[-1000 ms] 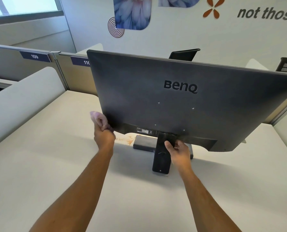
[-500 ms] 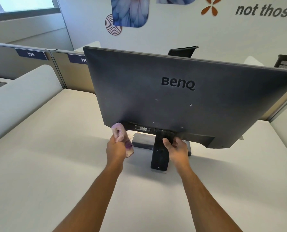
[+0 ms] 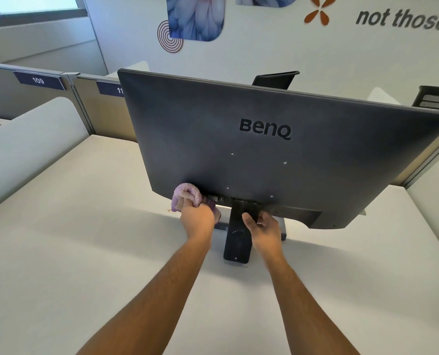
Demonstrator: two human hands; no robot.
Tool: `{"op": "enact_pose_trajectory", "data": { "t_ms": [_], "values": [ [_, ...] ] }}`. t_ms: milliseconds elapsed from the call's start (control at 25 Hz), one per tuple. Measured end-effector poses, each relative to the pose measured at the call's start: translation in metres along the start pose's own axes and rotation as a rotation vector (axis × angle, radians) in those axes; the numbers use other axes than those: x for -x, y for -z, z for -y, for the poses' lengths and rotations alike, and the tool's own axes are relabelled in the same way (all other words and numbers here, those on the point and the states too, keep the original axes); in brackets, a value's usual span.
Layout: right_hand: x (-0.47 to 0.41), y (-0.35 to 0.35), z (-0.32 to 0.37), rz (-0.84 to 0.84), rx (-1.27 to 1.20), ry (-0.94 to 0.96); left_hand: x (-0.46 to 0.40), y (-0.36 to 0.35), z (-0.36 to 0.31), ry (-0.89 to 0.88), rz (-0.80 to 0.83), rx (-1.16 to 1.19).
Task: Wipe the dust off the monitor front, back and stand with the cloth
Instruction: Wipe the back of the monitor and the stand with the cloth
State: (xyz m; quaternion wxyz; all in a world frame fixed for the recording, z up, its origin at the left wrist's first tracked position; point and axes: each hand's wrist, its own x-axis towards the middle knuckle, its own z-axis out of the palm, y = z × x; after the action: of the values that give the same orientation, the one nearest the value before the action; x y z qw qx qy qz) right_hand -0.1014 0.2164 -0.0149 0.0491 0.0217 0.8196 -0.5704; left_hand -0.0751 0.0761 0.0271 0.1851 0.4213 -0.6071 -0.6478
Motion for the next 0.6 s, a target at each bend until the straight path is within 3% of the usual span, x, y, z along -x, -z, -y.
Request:
{"op": "enact_pose_trajectory", "data": {
  "t_ms": [200,320,400,480,600],
  "values": [
    [-0.001,-0.001,-0.002,0.012,-0.004,-0.009,-0.005,0.006,0.019,-0.196,0.085,-0.199],
    [0.000,0.000,0.000,0.026,-0.043,0.004,-0.011,0.018,0.038,-0.361,0.306,-0.502],
    [0.001,0.000,0.000,0.031,-0.052,-0.001,-0.012,0.026,0.043,-0.374,0.388,-0.570],
    [0.002,0.000,0.002,0.027,-0.042,-0.014,-0.009,0.032,0.037,-0.326,0.314,-0.420],
    [0.000,0.000,0.002,0.019,-0.029,-0.034,-0.012,0.039,0.030,-0.177,0.036,-0.235]
  ]
}}
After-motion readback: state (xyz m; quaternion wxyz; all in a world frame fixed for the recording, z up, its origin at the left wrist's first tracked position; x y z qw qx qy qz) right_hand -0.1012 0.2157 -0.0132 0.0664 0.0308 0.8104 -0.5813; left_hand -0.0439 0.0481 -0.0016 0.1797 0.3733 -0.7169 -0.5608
